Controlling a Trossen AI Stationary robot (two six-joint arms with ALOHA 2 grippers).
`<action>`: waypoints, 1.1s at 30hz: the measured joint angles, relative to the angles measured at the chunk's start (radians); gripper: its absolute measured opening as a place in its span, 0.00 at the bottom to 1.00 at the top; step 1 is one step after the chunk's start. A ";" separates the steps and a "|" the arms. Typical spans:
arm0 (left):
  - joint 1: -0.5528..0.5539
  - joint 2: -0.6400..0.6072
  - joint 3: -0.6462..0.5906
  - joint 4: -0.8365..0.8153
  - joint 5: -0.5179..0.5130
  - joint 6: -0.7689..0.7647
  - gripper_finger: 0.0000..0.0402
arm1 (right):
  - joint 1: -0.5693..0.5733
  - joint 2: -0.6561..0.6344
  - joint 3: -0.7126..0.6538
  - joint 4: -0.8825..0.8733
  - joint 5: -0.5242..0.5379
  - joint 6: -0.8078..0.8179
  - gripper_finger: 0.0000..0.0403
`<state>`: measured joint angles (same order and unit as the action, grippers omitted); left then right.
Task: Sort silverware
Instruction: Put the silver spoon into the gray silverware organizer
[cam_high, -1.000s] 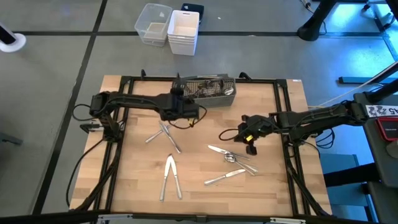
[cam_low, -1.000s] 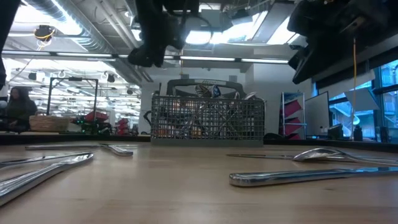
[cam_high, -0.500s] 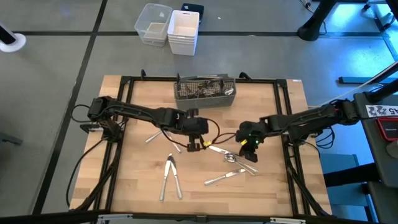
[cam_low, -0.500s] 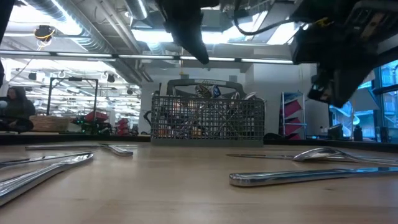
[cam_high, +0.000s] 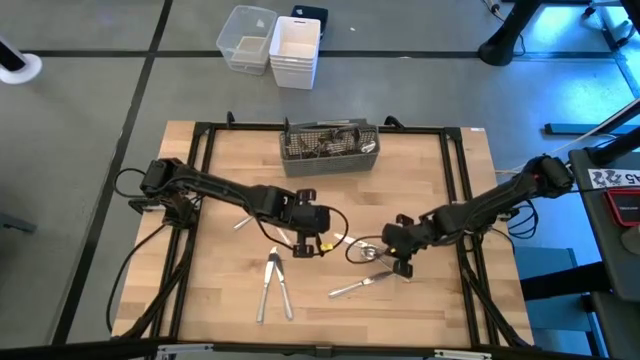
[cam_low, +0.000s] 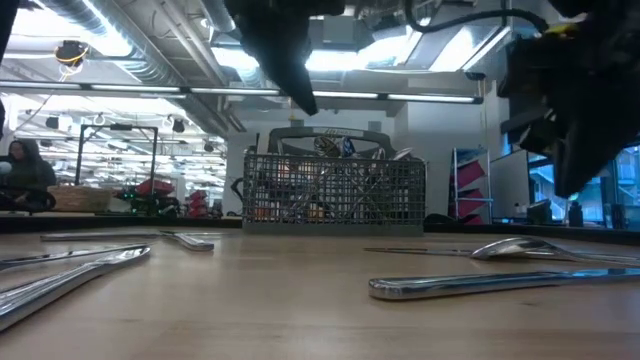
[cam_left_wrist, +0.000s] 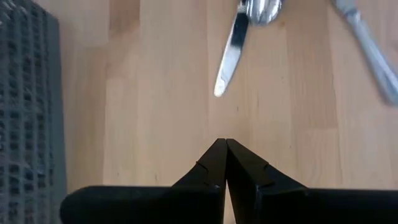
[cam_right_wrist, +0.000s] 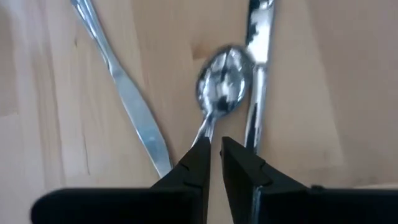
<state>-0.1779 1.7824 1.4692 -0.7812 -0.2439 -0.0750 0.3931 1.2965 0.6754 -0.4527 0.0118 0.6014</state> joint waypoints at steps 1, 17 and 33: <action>-0.003 0.001 -0.008 -0.003 0.000 -0.011 0.01 | 0.006 0.014 0.000 0.000 -0.001 0.001 0.10; -0.040 0.001 -0.112 0.048 0.001 -0.056 0.01 | 0.006 0.163 0.001 0.053 -0.057 0.048 0.16; -0.040 0.001 -0.146 0.093 0.001 -0.056 0.01 | 0.006 0.196 0.001 0.123 0.020 0.047 0.41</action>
<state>-0.2176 1.7836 1.3235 -0.6887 -0.2432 -0.1310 0.3988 1.4930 0.6765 -0.3300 0.0323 0.6489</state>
